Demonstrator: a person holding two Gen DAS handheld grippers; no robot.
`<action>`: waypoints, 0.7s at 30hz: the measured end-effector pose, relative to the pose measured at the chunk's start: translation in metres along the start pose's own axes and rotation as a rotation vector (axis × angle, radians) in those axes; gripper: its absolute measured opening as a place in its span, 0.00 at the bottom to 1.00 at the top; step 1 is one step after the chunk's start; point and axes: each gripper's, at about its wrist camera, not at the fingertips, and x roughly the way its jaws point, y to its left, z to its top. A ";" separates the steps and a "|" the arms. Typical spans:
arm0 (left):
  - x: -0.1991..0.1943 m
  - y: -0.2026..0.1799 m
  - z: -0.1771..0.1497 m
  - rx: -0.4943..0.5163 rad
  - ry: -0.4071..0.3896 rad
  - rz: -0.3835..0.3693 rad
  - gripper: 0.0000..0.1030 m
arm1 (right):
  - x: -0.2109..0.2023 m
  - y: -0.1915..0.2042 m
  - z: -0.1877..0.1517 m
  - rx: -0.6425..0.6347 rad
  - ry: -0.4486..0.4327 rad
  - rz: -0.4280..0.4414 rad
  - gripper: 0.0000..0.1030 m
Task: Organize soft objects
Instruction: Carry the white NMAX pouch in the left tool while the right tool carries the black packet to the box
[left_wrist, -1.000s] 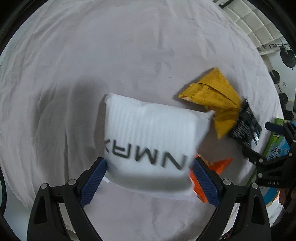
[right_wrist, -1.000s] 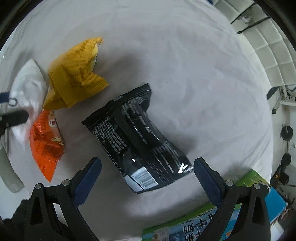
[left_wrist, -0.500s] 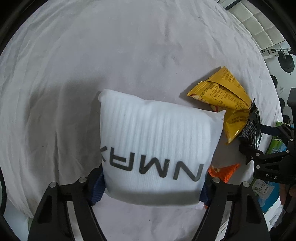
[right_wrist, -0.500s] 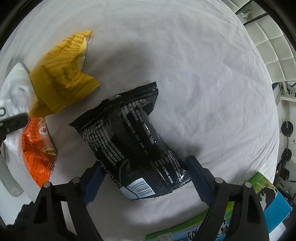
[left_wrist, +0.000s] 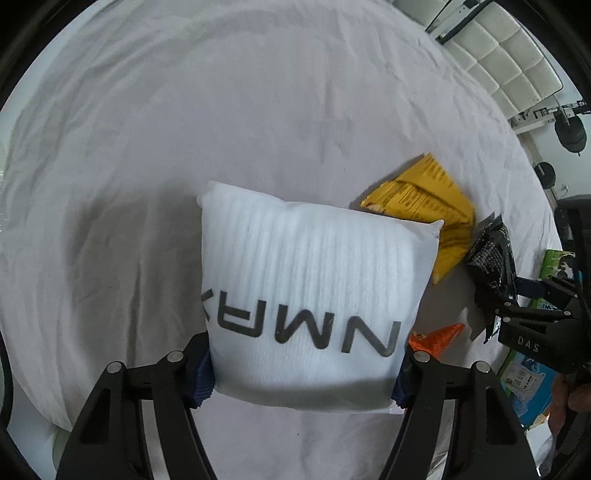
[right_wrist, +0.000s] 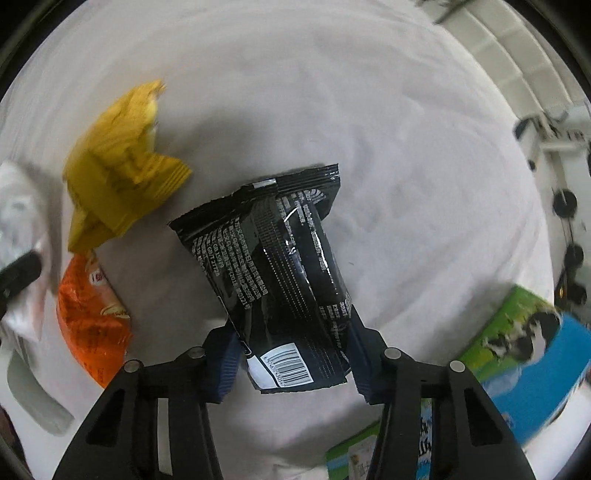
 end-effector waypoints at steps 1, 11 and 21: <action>-0.006 0.000 -0.002 0.001 -0.016 0.003 0.66 | -0.002 -0.004 -0.002 0.023 -0.009 0.008 0.51; -0.069 -0.013 -0.033 0.025 -0.125 -0.037 0.66 | -0.065 -0.020 -0.040 0.157 -0.130 0.141 0.50; -0.152 -0.076 -0.078 0.186 -0.256 -0.132 0.66 | -0.151 -0.063 -0.122 0.292 -0.333 0.263 0.50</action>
